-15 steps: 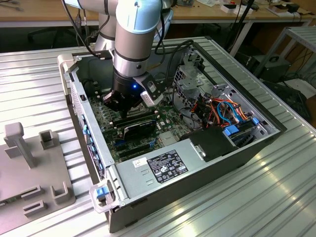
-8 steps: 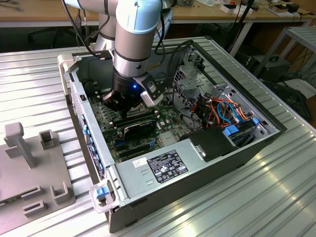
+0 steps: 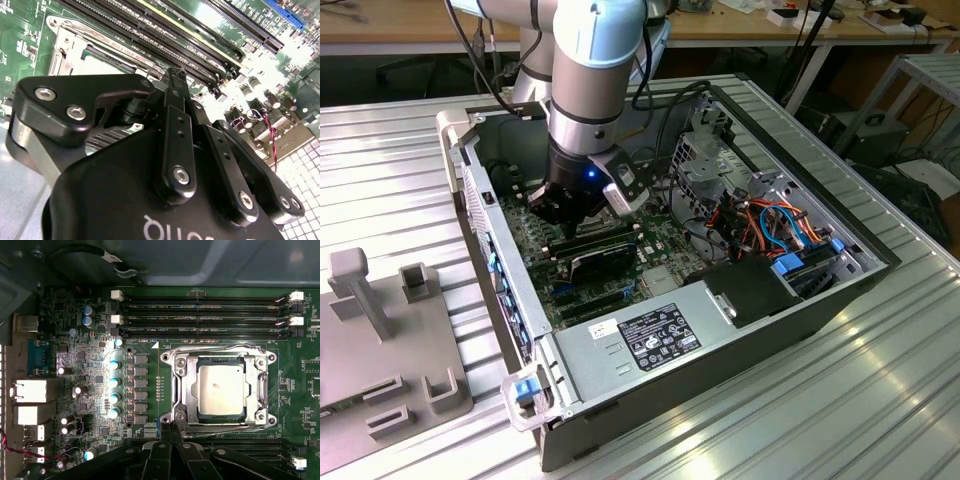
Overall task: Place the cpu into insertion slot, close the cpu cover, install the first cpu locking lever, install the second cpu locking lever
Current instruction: 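Install the second cpu locking lever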
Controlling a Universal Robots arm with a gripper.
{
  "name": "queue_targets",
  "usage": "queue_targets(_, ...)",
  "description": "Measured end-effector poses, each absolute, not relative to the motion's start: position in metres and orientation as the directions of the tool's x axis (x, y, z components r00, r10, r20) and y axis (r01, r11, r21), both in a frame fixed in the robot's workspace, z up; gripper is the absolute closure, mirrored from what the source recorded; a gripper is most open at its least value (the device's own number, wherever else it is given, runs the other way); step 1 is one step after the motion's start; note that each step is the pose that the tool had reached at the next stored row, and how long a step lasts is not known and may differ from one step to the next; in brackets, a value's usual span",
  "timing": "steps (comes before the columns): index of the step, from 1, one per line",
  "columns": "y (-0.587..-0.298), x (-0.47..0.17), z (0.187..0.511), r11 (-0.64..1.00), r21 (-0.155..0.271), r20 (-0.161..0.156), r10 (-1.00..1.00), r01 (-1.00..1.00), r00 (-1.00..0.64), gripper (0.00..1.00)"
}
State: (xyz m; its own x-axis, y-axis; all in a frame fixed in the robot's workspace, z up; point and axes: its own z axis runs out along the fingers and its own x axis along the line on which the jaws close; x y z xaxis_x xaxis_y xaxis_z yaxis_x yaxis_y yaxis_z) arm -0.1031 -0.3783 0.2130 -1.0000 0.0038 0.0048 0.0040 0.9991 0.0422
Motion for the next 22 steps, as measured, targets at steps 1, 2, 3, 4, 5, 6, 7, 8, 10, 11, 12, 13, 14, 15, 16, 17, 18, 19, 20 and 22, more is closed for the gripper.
queue_targets(1, -0.378, -0.103, 0.213, 0.999, 0.042, 0.005, 0.004, 0.004, -1.000, 0.89)
queue_targets(2, -0.378, -0.103, 0.212, 0.999, 0.042, 0.005, 0.004, 0.004, -1.000, 0.89)
queue_targets(3, -0.378, -0.103, 0.212, 0.999, 0.042, 0.005, 0.004, 0.004, -1.000, 0.89)
queue_targets(4, -0.378, -0.103, 0.212, 0.999, 0.042, 0.005, 0.004, 0.004, -1.000, 0.89)
queue_targets(5, -0.378, -0.103, 0.211, 0.999, 0.043, 0.005, 0.004, 0.004, -1.000, 0.89)
queue_targets(6, -0.378, -0.103, 0.211, 0.999, 0.043, 0.005, 0.004, 0.004, -1.000, 0.89)
queue_targets(7, -0.378, -0.103, 0.210, 0.999, 0.044, 0.005, 0.004, 0.004, -1.000, 0.89)
queue_targets(8, -0.377, -0.103, 0.209, 0.999, 0.044, 0.005, 0.004, 0.004, -1.000, 0.89)
queue_targets(10, -0.377, -0.103, 0.208, 0.999, 0.045, 0.005, 0.004, 0.004, -1.000, 0.89)
queue_targets(11, -0.376, -0.103, 0.207, 0.999, 0.045, 0.005, 0.004, 0.004, -1.000, 0.89)
queue_targets(12, -0.376, -0.103, 0.207, 0.999, 0.045, 0.005, 0.003, 0.004, -1.000, 0.89)
queue_targets(13, -0.375, -0.103, 0.207, 0.999, 0.045, 0.005, 0.003, 0.004, -1.000, 0.89)
queue_targets(14, -0.375, -0.103, 0.207, 0.999, 0.045, 0.005, 0.003, 0.003, -1.000, 0.89)
queue_targets(15, -0.374, -0.103, 0.206, 0.999, 0.045, 0.005, 0.003, 0.003, -1.000, 0.89)
queue_targets(16, -0.374, -0.103, 0.206, 0.999, 0.045, 0.005, 0.003, 0.003, -1.000, 0.89)
queue_targets(17, -0.374, -0.103, 0.205, 0.999, 0.046, 0.005, 0.003, 0.003, -1.000, 0.89)
queue_targets(18, -0.374, -0.103, 0.204, 0.999, 0.049, 0.005, 0.003, 0.003, -1.000, 0.89)
queue_targets(19, -0.374, -0.103, 0.203, 0.999, 0.053, 0.005, 0.002, 0.002, -1.000, 0.89)
queue_targets(20, -0.374, -0.103, 0.203, 0.998, 0.055, 0.005, 0.001, 0.001, -1.000, 0.89)
queue_targets(22, -0.375, -0.103, 0.202, 0.998, 0.058, 0.005, 0.000, 0.000, -1.000, 0.89)
